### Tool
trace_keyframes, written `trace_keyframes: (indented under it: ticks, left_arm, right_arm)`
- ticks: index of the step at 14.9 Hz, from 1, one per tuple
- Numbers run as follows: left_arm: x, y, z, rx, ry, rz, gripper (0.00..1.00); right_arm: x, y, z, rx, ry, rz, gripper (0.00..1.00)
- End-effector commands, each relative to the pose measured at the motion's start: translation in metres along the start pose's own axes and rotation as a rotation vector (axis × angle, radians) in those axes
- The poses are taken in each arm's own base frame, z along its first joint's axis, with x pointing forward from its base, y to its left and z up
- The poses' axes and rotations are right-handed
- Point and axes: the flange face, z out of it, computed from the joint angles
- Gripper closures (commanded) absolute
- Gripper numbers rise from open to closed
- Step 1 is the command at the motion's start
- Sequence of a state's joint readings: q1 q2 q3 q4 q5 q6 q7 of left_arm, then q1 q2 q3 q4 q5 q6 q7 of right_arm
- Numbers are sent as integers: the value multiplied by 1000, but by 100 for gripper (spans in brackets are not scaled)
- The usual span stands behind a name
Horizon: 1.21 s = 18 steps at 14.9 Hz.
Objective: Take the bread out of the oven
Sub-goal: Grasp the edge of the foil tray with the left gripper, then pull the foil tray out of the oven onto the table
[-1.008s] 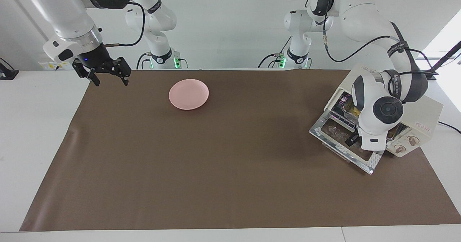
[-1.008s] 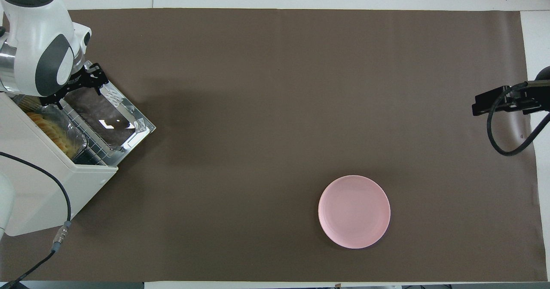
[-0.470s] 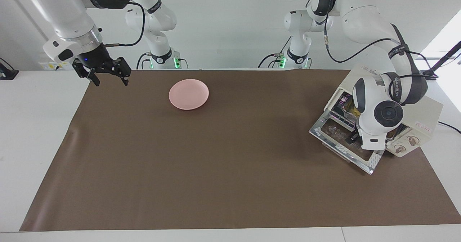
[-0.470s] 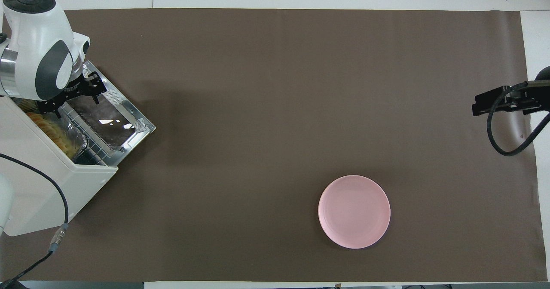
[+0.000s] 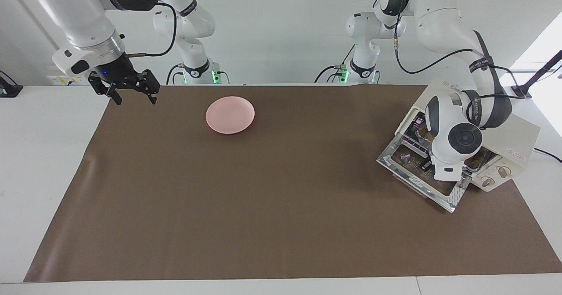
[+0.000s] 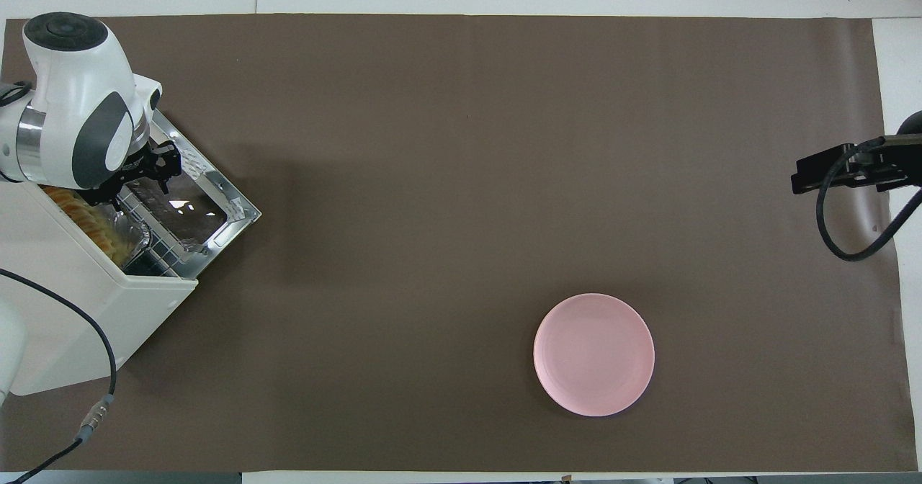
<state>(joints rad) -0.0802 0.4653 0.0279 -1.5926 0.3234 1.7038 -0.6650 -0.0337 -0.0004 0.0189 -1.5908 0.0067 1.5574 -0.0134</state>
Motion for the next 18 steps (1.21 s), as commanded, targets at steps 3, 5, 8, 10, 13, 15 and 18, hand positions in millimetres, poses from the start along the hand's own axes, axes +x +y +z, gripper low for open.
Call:
trace_keyframes:
  ticks: [3,5,8,10,13,15,18]
  left_arm:
    - [-1,-4,-34,-34,69,1,100]
    - [6,9,-49,-96,64,-5,100]
    - [-38,78,-86,-93,144,148,100]
    - [-76,118,-118,-64,210,223,100]
    - [-162,183,-155,-79,207,356,100]
    - [-226,219,-173,-132,194,444,100]
    - [-318,263,-183,-174,203,523,100]
  right_arm:
    - [-4,2,-1,3,-10,12,0]
    - [-4,2,-1,3,-11,12,0]
    - [-4,2,-1,3,-11,12,0]
    - [-4,2,-1,3,-10,12,0]
    - [-4,2,-1,3,-11,12,0]
    - [-4,2,-1,3,-10,12,0]
    - [-4,2,-1,3,-11,12,0]
